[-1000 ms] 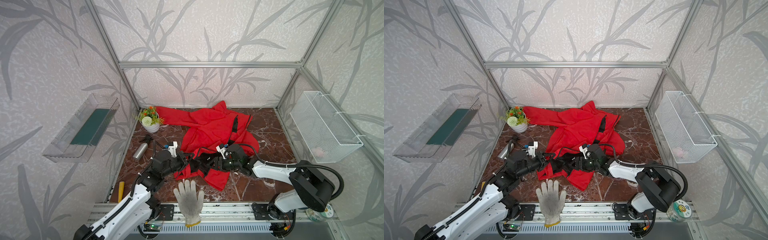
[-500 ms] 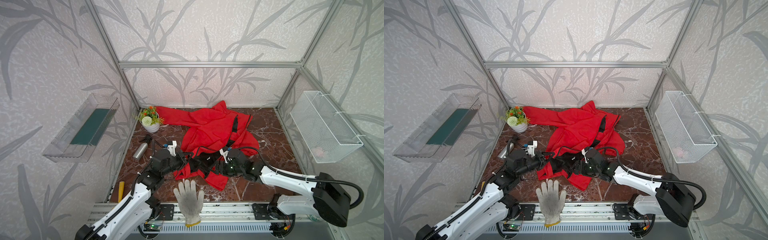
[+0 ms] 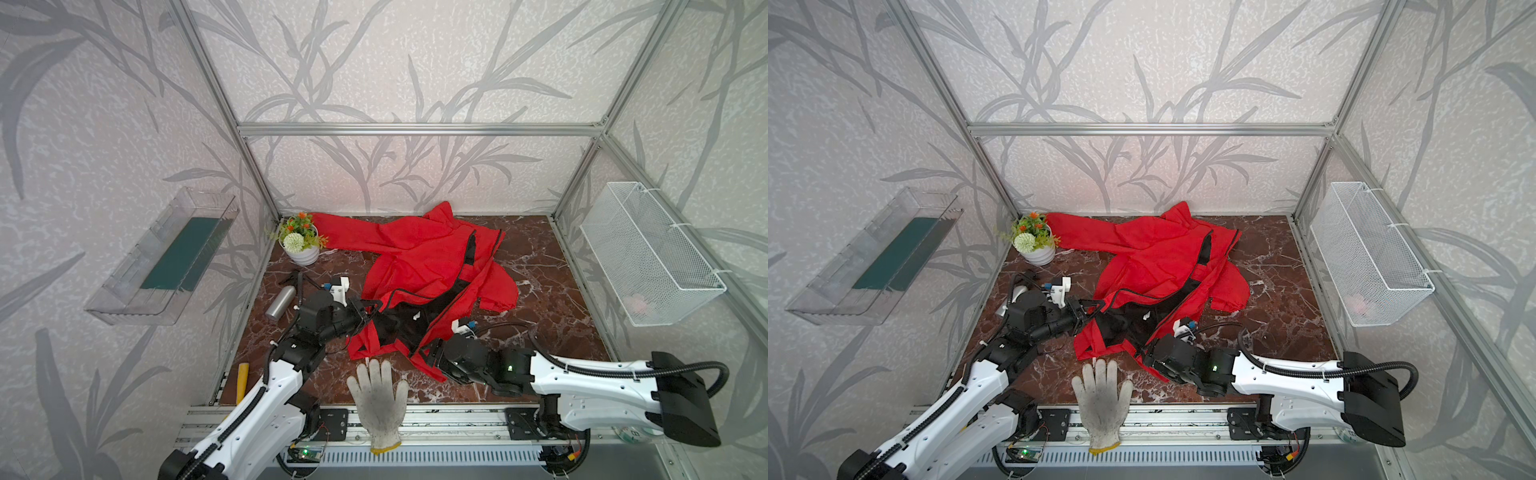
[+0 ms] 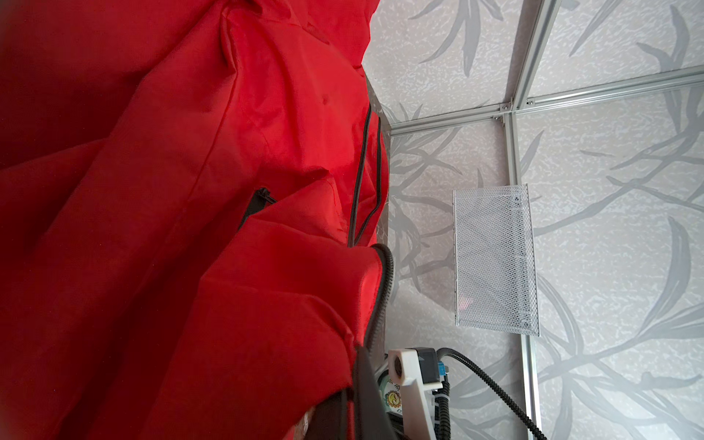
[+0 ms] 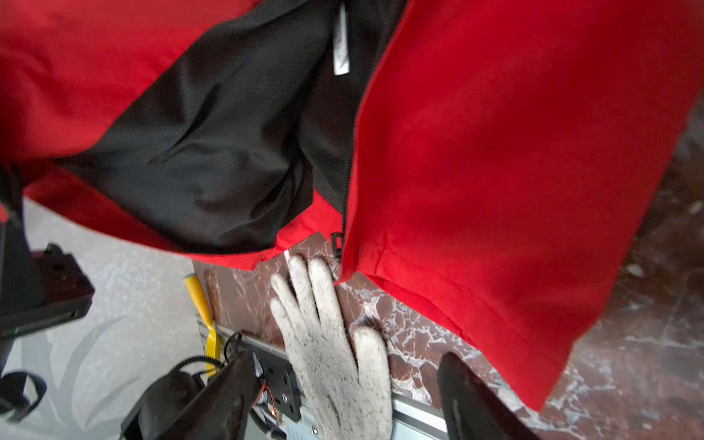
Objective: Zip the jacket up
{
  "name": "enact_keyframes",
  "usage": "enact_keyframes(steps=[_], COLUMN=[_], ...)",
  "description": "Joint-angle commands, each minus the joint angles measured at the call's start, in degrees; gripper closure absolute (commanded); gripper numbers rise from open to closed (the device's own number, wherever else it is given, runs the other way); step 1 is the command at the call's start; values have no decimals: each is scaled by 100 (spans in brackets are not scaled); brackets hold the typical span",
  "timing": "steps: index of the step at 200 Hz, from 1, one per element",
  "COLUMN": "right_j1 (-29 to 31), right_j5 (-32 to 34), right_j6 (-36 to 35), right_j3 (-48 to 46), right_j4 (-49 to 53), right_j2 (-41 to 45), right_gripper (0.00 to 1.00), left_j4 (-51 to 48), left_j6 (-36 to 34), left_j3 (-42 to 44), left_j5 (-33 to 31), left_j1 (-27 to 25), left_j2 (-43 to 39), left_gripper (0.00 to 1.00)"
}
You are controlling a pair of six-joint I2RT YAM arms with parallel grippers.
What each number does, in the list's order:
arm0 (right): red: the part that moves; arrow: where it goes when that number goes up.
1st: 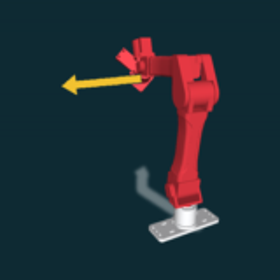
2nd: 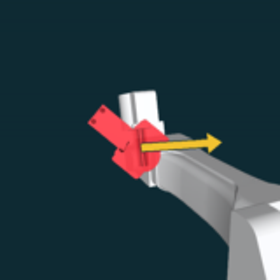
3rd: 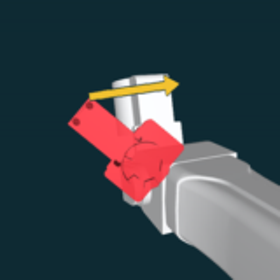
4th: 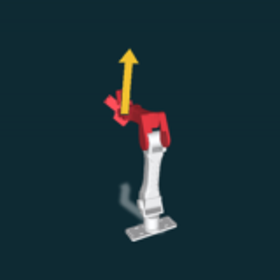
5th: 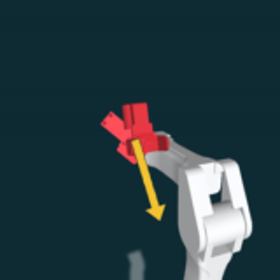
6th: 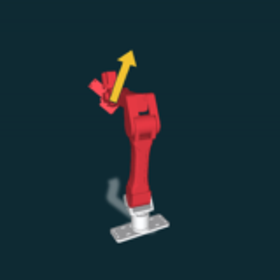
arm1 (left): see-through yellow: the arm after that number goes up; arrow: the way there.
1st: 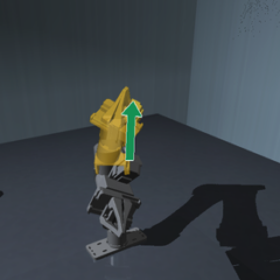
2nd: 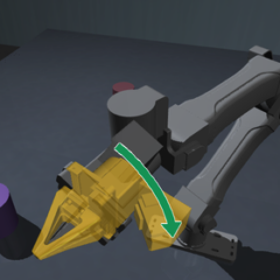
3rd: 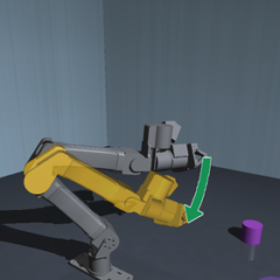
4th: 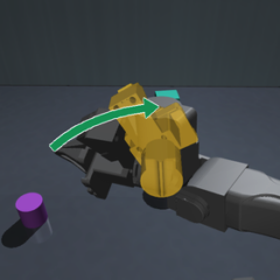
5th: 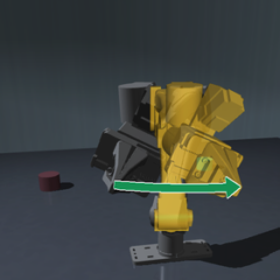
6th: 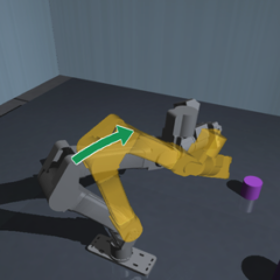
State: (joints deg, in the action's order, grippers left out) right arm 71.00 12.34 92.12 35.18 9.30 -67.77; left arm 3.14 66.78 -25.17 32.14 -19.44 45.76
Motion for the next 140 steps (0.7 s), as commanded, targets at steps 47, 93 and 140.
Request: enact_keyframes(steps=[47, 93, 140], right_j1=[415, 685, 893], right_j5=[1001, 1137, 1249], right_j6=[1752, 2525, 2951], right_j3=[306, 541, 446], right_j4=[190, 817, 560], right_j2=[-664, -764, -1024], right_gripper=[19, 17, 17], left_j4=[178, 331, 433], left_j6=[19, 69, 87], left_j3=[-2, 115, 139], left_j5=[335, 343, 365], left_j1=[98, 134, 166], left_j2=[-34, 27, 116], left_gripper=[100, 100, 100])
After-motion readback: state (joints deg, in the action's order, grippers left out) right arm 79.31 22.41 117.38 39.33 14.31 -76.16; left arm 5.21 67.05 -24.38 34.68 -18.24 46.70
